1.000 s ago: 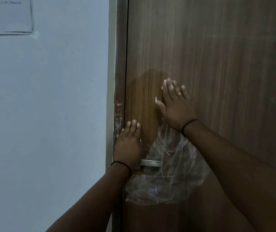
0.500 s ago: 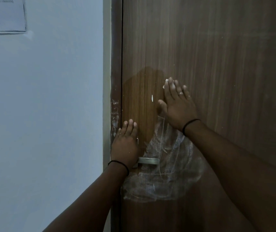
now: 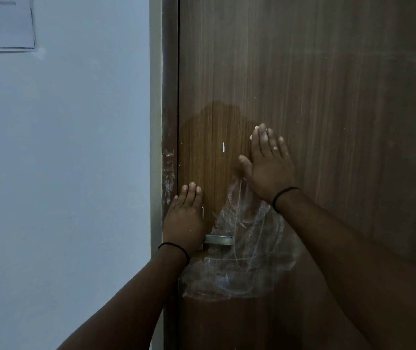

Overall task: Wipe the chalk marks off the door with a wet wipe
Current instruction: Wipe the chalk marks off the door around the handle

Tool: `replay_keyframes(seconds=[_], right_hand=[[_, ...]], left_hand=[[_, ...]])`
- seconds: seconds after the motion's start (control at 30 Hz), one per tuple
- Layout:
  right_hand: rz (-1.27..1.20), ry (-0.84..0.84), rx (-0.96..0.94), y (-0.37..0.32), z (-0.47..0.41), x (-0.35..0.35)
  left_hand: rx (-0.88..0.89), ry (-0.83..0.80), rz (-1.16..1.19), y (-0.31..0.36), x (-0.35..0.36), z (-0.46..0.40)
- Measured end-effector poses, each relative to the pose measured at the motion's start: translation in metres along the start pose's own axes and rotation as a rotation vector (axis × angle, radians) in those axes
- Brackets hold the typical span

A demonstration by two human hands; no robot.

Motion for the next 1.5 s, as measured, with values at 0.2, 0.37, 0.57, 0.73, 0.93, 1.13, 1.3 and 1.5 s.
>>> replay_keyframes(seconds=[0.2, 0.37, 0.57, 0.73, 0.93, 1.13, 1.3, 1.5], right_hand=[[0.018, -0.077, -0.120, -0.023, 0.059, 0.042], [0.006, -0.029, -0.122, -0.010, 0.050, 0.032], [-0.075, -0.030, -0.030, 0.001, 0.039, 0.016], [0.034, -0.130, -0.187, -0.003, 0.088, 0.052], [-0.104, -0.013, 0.072, 0.021, 0.039, 0.017], [-0.150, 0.024, 0.128, 0.009, 0.034, 0.015], [-0.230, 0.085, 0.081, -0.035, -0.032, -0.021], [-0.031, -0.018, -0.292, -0.124, -0.046, -0.011]], left_hand=[[-0.011, -0.031, 0.002, 0.005, 0.009, 0.007], [-0.005, -0.029, -0.013, 0.003, 0.009, 0.010], [-0.015, -0.047, -0.008, 0.005, 0.013, 0.011], [-0.013, -0.045, -0.007, 0.004, 0.012, 0.014], [-0.037, -0.016, 0.008, 0.010, 0.006, 0.010], [-0.032, 0.022, 0.022, 0.009, 0.004, 0.012], [-0.020, 0.028, -0.023, 0.006, 0.003, 0.007], [0.006, 0.031, -0.011, 0.002, 0.004, 0.008]])
Point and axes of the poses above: each hand's wrist, its own z-axis away from the middle knuckle, its own x-axis out of the palm, y = z × x, the point moved 8 cm from there along -z, towards the middle knuckle, and after that the axes turned 4 degrees about -y, right-handed, at the moved point
